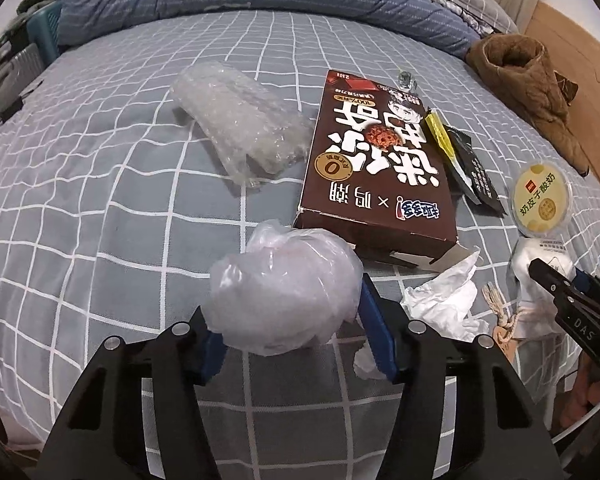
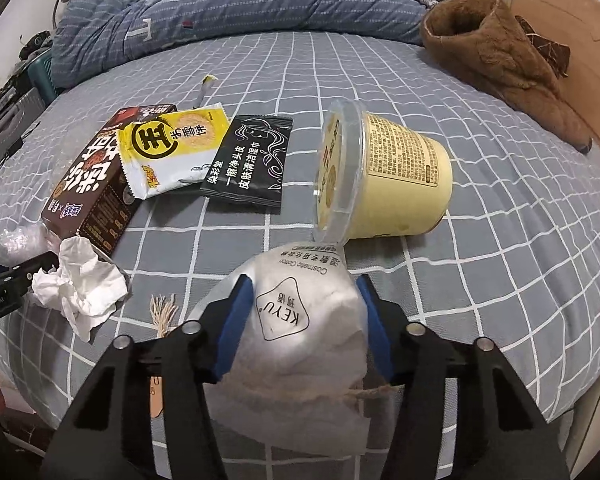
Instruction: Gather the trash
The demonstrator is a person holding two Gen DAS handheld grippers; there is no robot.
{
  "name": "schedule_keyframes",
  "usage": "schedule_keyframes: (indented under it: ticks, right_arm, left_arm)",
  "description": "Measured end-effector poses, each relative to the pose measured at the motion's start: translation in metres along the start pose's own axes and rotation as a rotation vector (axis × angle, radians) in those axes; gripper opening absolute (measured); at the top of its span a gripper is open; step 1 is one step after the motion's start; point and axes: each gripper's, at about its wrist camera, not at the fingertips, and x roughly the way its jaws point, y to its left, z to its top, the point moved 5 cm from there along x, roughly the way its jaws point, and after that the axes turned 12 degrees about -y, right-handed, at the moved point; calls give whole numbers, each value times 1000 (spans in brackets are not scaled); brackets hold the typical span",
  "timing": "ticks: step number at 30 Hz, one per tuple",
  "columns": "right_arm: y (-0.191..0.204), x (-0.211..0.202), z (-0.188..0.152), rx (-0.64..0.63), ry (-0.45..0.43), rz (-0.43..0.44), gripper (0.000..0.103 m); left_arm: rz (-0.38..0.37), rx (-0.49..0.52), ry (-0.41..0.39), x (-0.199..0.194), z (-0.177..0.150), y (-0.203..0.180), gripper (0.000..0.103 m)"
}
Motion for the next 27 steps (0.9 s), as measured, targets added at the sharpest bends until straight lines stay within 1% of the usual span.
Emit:
schedule_keyframes:
  ticks: [8, 19, 27]
  right_arm:
    - [0, -11, 5, 2, -18, -7, 43]
    - [0, -32, 7, 12, -41, -10, 41]
    - [1, -53, 9, 18, -65, -7, 40]
  left_arm:
    - [12, 10, -20, -16, 2, -2, 57]
    - [39, 23, -47, -41, 7, 4, 57]
    - [45, 20, -65, -64, 6, 5, 57]
